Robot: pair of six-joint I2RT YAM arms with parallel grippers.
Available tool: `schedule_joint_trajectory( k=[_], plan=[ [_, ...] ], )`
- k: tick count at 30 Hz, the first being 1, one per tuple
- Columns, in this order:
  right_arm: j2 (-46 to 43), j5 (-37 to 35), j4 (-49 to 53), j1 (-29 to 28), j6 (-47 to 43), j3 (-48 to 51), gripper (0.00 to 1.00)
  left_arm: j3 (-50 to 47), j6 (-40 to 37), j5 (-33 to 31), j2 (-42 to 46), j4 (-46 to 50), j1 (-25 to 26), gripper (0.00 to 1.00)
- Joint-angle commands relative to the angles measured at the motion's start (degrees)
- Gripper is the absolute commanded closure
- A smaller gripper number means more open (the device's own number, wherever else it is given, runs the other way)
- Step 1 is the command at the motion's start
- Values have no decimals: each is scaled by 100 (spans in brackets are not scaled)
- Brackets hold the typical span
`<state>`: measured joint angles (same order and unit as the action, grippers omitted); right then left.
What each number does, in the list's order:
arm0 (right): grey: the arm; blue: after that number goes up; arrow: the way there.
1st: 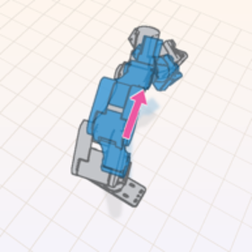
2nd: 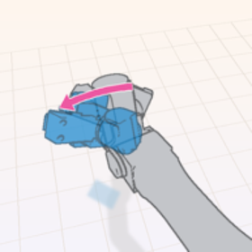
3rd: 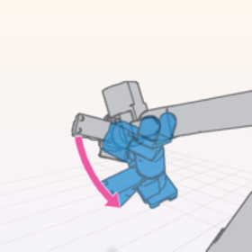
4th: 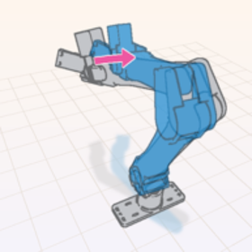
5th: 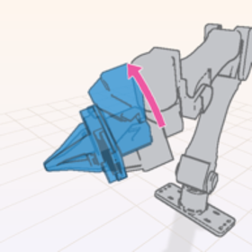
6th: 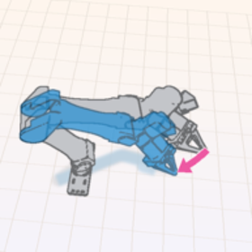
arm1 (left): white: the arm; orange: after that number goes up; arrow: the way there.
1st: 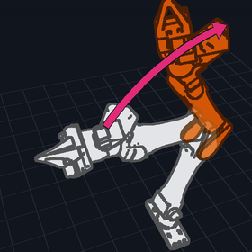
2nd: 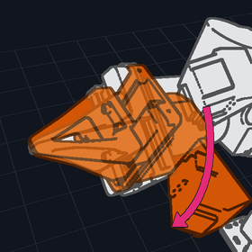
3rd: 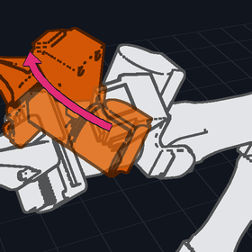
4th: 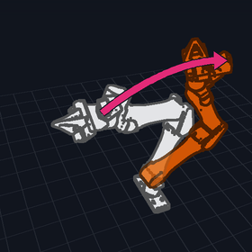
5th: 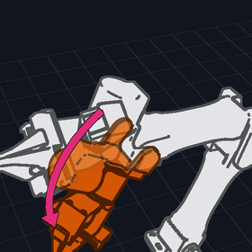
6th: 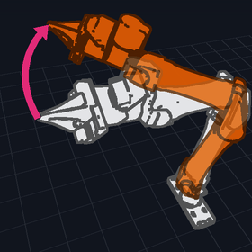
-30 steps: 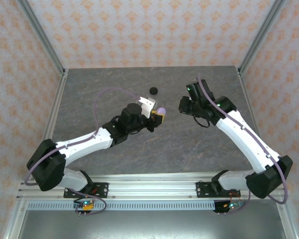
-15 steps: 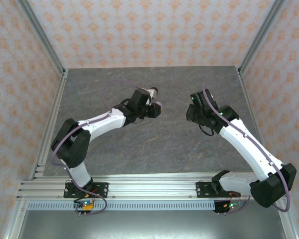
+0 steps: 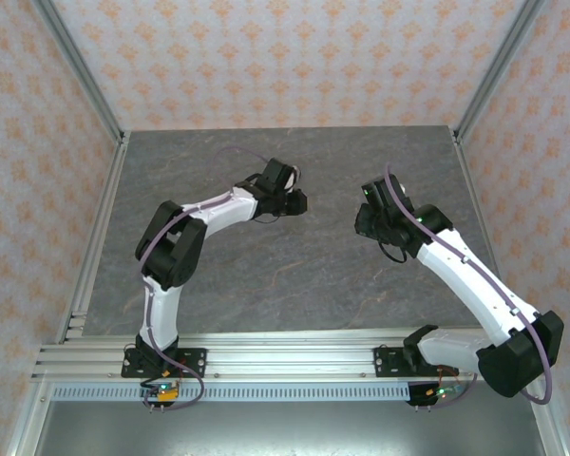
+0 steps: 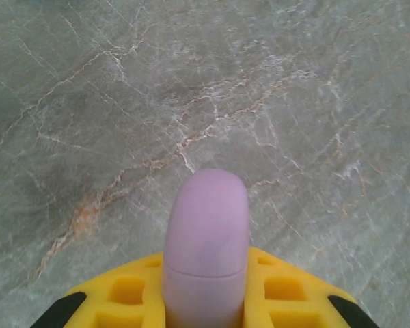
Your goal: Insert the wireless bluetooth earbuds into the charging case
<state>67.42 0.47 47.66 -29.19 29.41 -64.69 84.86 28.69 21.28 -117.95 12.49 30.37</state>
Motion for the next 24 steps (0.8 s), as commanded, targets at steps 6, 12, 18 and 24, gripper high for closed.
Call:
schedule_joint_trajectory(
  k=[6,12,18,24],
  plan=[
    [13,57,-46,27,60,54,75,708,31,110,-493,720,-75,80],
    [10,39,-7,27,43,35,75,882,65,-17,-727,995,-110,78],
    [9,-2,9,22,39,26,75,799,158,-261,-791,1106,-116,59],
    [8,-344,107,27,-29,59,74,572,87,-652,-583,1199,-119,36]
  ],
)
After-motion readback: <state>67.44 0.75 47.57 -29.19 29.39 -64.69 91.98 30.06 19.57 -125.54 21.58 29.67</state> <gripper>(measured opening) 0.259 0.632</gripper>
